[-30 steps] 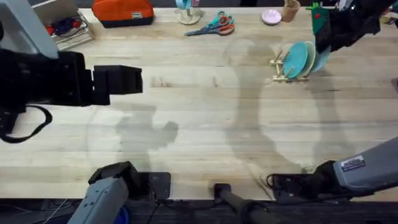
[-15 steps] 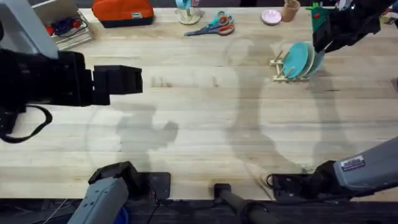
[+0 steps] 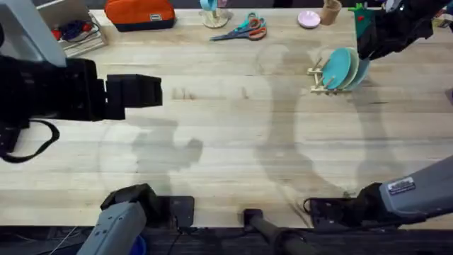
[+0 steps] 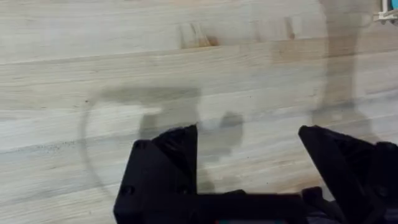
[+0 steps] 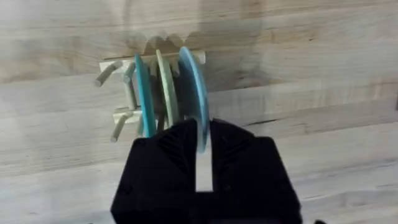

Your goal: Pick up the plates from the table one by one and place each into a slot on the dish rack.

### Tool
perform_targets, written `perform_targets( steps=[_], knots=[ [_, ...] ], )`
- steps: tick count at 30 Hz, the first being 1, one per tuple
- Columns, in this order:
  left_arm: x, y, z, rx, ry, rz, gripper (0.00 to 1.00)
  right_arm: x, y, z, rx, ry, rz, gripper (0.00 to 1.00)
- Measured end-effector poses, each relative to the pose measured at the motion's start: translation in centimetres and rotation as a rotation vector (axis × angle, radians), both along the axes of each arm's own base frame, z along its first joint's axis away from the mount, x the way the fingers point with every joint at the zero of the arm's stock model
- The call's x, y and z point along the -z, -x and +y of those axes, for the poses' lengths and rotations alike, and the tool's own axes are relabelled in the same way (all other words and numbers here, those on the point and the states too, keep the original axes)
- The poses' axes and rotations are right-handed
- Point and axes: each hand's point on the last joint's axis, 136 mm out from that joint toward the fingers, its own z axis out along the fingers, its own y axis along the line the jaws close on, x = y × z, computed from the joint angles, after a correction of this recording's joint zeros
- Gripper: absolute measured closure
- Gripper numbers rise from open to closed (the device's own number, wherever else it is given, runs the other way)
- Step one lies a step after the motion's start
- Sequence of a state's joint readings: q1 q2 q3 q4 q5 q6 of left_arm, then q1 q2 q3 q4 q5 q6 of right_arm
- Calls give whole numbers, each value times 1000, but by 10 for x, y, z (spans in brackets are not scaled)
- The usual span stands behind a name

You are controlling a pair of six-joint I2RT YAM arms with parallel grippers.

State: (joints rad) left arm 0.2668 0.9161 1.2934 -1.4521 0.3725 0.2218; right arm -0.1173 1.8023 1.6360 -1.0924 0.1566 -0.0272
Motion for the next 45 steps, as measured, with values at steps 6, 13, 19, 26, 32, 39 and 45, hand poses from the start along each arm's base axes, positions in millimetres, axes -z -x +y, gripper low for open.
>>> perform_targets(
  steps=[6,13,19,26,32,39,45],
  knots=[
    [0,0,0,0,0,0,7,-1,-1,0,0,1,-6,712],
    [0,0,0,0,0,0,7,-34,4,0,0,11,-94,447],
    [0,0,0,0,0,0,7,-79,24,3,0,24,-200,388],
    [0,0,0,0,0,0,8,-111,71,8,0,25,-214,258],
    [0,0,0,0,0,0,7,-126,101,17,-10,-1,-218,31],
    [0,0,0,0,0,0,7,-145,129,39,-47,-95,-275,9],
    [0,0,0,0,0,0,7,-161,158,47,-61,-113,-329,9]
  ],
)
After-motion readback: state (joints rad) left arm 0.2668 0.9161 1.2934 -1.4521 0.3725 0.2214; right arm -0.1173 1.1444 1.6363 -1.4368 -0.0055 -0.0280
